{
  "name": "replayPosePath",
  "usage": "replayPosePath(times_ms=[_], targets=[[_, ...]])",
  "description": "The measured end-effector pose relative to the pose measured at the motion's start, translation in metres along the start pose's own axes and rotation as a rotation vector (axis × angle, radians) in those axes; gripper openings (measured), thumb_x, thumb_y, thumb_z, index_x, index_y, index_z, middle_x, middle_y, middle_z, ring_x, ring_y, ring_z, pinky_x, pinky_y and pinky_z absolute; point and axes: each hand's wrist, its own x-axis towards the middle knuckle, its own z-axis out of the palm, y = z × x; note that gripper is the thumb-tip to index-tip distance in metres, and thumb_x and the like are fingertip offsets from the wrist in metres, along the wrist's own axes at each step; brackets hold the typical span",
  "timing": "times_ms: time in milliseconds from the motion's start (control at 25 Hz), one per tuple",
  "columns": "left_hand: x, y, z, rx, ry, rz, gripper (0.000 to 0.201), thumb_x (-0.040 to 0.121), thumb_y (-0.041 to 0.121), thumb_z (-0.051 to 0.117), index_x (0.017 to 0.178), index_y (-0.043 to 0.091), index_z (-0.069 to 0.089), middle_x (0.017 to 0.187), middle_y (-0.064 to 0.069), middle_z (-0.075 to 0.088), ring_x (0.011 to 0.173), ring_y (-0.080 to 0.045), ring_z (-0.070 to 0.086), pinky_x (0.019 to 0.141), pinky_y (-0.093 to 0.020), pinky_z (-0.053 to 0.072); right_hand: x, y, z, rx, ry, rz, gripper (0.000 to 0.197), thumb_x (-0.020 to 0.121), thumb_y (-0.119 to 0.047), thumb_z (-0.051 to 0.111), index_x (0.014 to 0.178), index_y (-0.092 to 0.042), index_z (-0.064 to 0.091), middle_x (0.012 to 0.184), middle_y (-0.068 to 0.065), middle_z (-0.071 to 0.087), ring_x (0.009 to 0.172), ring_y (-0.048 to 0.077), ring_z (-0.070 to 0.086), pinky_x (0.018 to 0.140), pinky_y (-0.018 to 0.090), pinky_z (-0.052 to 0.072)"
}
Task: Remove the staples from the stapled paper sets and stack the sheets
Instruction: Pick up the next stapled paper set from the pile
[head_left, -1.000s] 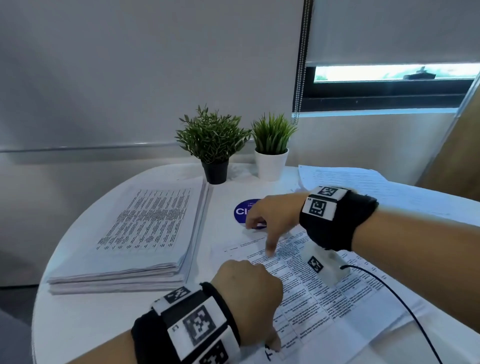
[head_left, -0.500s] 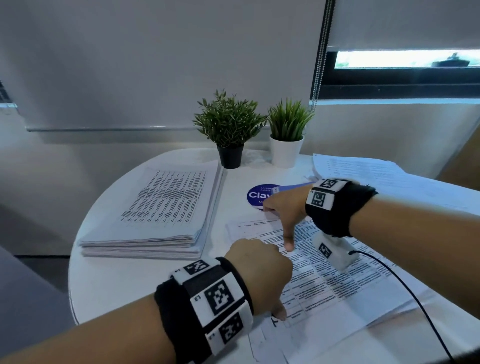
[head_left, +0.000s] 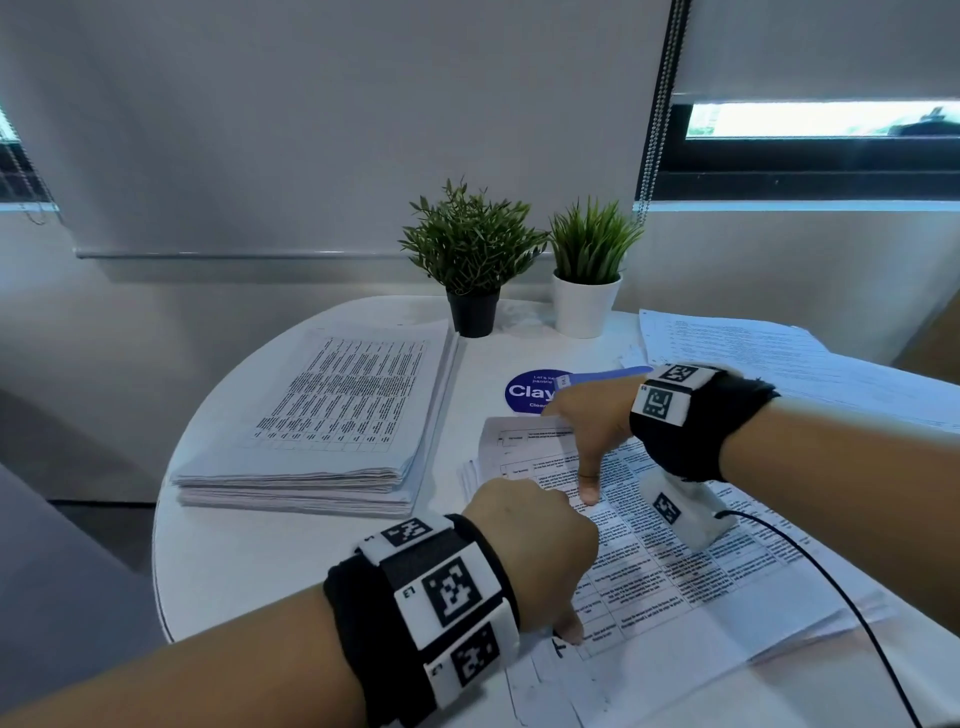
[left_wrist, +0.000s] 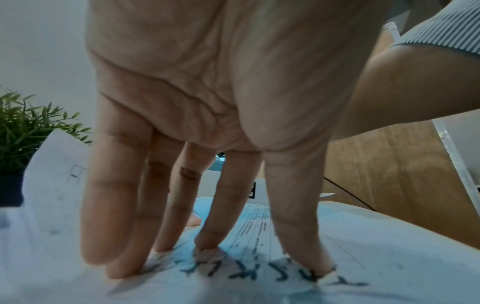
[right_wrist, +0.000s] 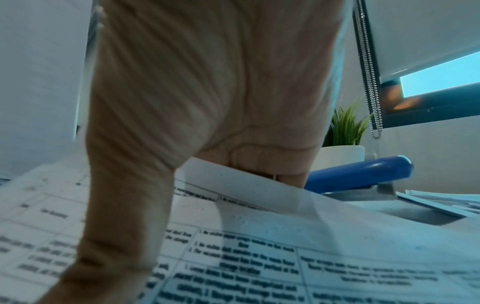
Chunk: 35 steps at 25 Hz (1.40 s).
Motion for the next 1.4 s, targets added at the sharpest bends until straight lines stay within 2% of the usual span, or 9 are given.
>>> replayPosePath(times_ms=[120,360,560,760,960,1040,1120,1280,1400], targets=[[0.0,0.001,0.0,0.0,0.009,0.003,0.048,0.076,0.059,0.07,0.088,0.012,0.065,0.095,-0.004,0.062,0.056,-0.017,0.04,0.048,-0.025,0.025,0.0,-0.001,0.001,-0.036,0.014,0.015,0.079,0.053,-0.032,0.094,0.12,-0.015,0.056,0.118,-0.001,0.061,0.107,0.02,0.054,0.087,0.031,0.042],[-0.003,0.0,0.0,0.009,0.037,0.012,0.052,0.078,0.058,0.068,0.068,0.013,0.045,0.098,-0.006,0.058,0.055,-0.017,0.035,0.048,-0.026,0.022,0.001,0.004,0.003,0.017,0.017,0.039,0.062,0.049,-0.033,0.095,0.099,-0.009,0.068,0.093,0.005,0.073,0.09,0.023,0.066,0.081,0.033,0.051],[-0.006,0.0,0.0,-0.012,0.088,0.025,0.055,0.078,0.058,0.069,0.061,0.016,0.037,0.096,-0.006,0.058,0.055,-0.016,0.035,0.048,-0.025,0.02,-0.002,0.0,0.003,-0.042,0.049,0.006,0.068,0.054,-0.033,0.093,0.109,-0.011,0.06,0.098,-0.002,0.063,0.092,0.018,0.056,0.075,0.03,0.044],[-0.006,0.001,0.001,0.006,0.099,0.0,0.053,0.078,0.058,0.068,0.067,0.013,0.042,0.094,-0.006,0.059,0.053,-0.017,0.035,0.047,-0.026,0.022,0.0,0.003,0.004,0.018,0.018,0.009,0.056,0.053,-0.031,0.094,0.097,-0.008,0.07,0.095,0.006,0.073,0.089,0.022,0.066,0.08,0.032,0.051],[-0.012,-0.001,0.006,-0.033,0.148,-0.017,0.047,0.08,0.056,0.068,0.072,0.013,0.052,0.093,-0.005,0.058,0.061,-0.021,0.044,0.05,-0.027,0.027,-0.005,0.011,0.009,0.151,0.089,-0.073,0.027,0.058,-0.02,0.092,0.074,-0.019,0.07,0.075,-0.005,0.073,0.07,0.011,0.063,0.07,0.027,0.048],[-0.02,-0.012,0.005,-0.124,0.258,-0.084,0.034,0.082,0.051,0.066,0.082,0.017,0.063,0.095,-0.001,0.059,0.077,-0.024,0.055,0.059,-0.03,0.037,-0.016,0.015,-0.002,0.208,0.202,-0.06,0.028,0.057,-0.019,0.092,0.061,-0.021,0.065,0.063,-0.011,0.067,0.06,0.004,0.058,0.061,0.021,0.044],[-0.027,-0.032,0.003,-0.325,0.538,-0.195,0.028,0.085,0.047,0.062,0.098,0.023,0.064,0.109,0.006,0.056,0.098,-0.017,0.054,0.074,-0.031,0.045,-0.037,0.019,-0.022,0.301,0.391,-0.062,0.028,0.055,-0.019,0.094,0.061,-0.015,0.067,0.057,-0.012,0.063,0.052,0.0,0.054,0.055,0.019,0.043],[-0.038,-0.076,-0.006,-0.924,1.211,-0.448,0.062,0.074,0.044,0.077,0.121,0.027,0.04,0.121,0.009,0.04,0.114,-0.008,0.037,0.096,-0.025,0.033,-0.096,0.02,-0.062,0.667,0.778,-0.119,0.025,0.062,-0.014,0.089,0.081,-0.018,0.073,0.071,-0.012,0.073,0.062,-0.002,0.068,0.058,0.011,0.051],[-0.036,-0.088,-0.014,-1.521,1.179,-0.398,0.094,0.063,0.04,0.082,0.137,0.024,0.026,0.138,0.007,0.041,0.122,-0.012,0.048,0.102,-0.036,0.042,-0.128,0.016,-0.063,1.001,0.986,-0.192,0.03,0.064,-0.008,0.085,0.09,-0.017,0.072,0.08,-0.005,0.077,0.071,0.007,0.073,0.059,0.018,0.055]])
